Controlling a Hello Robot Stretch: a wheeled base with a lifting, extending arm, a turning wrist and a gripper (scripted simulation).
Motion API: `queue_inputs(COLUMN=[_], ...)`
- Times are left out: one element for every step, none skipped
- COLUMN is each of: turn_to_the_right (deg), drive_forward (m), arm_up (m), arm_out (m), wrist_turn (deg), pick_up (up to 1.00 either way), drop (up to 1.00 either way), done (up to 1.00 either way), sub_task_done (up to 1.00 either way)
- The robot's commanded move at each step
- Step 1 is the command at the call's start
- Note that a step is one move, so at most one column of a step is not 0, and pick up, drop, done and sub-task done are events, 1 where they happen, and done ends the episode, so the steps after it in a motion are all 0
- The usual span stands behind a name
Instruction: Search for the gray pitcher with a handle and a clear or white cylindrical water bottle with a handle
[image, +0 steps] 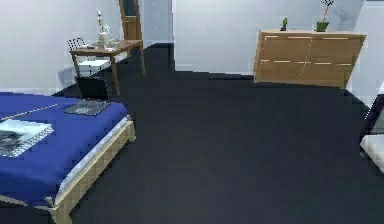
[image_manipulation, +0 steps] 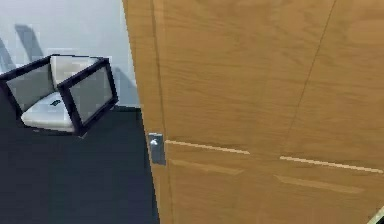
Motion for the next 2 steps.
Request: queue_inputs(turn_to_the_right=[0.0,0.0], drive_forward=[1.0,1.0], arm_up=[0.0,0.0], arm_out=[0.0,0.0], wrist_turn=[0.0,0.0], pick_up=[0.0,0.0], drop=[0.0,0.0], done=[0.0,0.0], sub_task_done=[0.0,0.0])
